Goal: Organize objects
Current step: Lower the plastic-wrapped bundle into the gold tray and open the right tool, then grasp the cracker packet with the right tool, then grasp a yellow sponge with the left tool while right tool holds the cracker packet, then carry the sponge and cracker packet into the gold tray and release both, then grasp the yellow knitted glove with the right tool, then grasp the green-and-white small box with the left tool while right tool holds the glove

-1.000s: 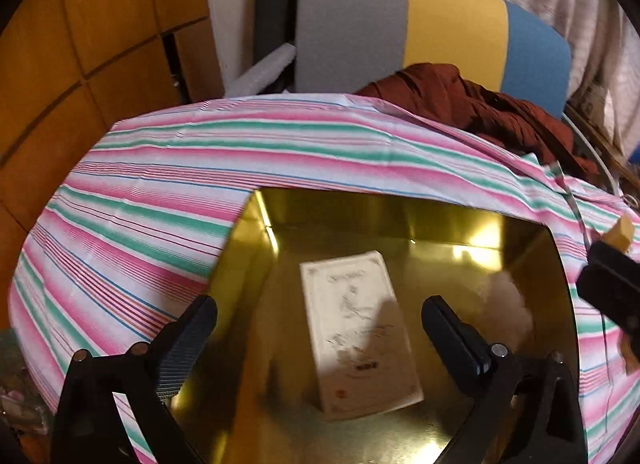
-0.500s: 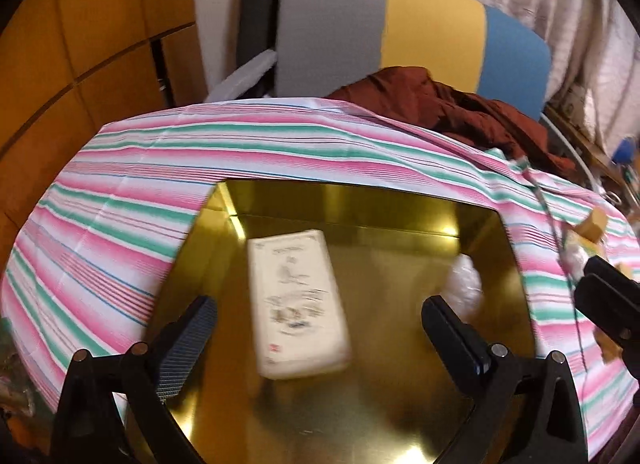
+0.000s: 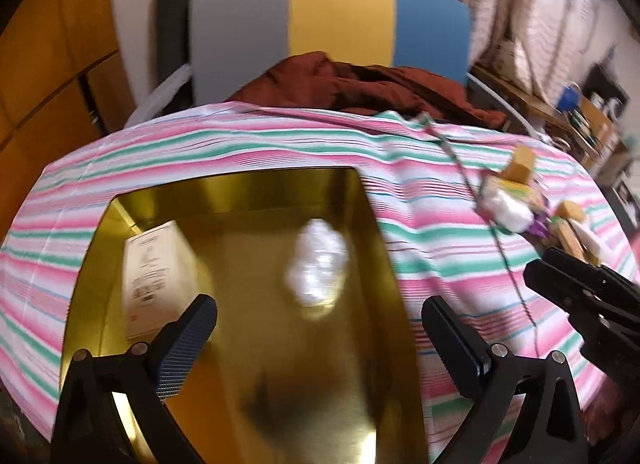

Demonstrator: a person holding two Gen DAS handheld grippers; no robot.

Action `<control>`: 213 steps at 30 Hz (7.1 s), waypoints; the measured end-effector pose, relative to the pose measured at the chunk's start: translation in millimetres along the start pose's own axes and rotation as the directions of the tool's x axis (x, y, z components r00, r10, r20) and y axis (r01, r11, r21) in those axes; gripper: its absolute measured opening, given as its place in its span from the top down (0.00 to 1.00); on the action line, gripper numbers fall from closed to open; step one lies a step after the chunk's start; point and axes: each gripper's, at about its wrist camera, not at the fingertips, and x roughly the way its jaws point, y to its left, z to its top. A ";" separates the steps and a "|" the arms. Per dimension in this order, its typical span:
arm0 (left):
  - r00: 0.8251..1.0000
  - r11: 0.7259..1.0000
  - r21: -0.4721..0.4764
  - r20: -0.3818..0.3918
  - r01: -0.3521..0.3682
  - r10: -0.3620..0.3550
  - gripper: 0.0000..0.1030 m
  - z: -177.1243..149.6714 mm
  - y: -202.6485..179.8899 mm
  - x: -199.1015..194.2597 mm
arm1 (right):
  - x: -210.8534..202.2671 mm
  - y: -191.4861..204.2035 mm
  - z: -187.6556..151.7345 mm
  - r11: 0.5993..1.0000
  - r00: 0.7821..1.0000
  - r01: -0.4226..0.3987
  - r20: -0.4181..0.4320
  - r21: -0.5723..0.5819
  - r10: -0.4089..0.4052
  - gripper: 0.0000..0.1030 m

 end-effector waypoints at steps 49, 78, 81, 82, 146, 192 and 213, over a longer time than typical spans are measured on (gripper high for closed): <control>0.940 0.796 0.502 -0.146 0.338 -0.307 0.00 -2.1 -276.0 67.3 | -53.1 -211.2 -16.8 0.930 0.981 0.170 0.034 0.326 -0.191 0.54; 0.933 0.786 0.507 -0.127 0.354 -0.338 0.43 -33.7 -235.3 72.2 | -55.3 -187.7 -29.6 0.921 0.981 0.167 0.031 0.351 -0.189 0.54; 0.938 0.800 0.495 -0.110 0.339 -0.329 0.43 -40.2 -217.0 63.4 | -49.5 -174.2 -30.2 0.929 0.986 0.151 0.020 0.337 -0.168 0.54; 0.940 0.806 0.490 -0.101 0.331 -0.324 0.43 -42.7 -210.2 59.2 | -47.9 -169.2 -30.0 0.932 0.987 0.147 0.017 0.331 -0.161 0.54; 0.964 0.945 -0.253 0.109 -0.207 0.241 0.00 -3.6 161.3 -13.9 | 28.6 81.2 16.9 0.992 0.991 -0.128 -0.045 0.016 0.129 0.52; 0.961 0.898 0.362 0.020 0.251 -0.277 0.00 3.0 -163.7 2.0 | -29.0 -216.0 -39.9 0.858 0.890 0.434 0.019 0.276 -0.456 0.52; 0.924 0.607 0.737 -0.061 0.297 -0.378 0.00 49.6 -330.7 69.1 | -40.9 -250.2 -64.5 0.824 0.893 0.327 0.133 0.464 -0.429 0.65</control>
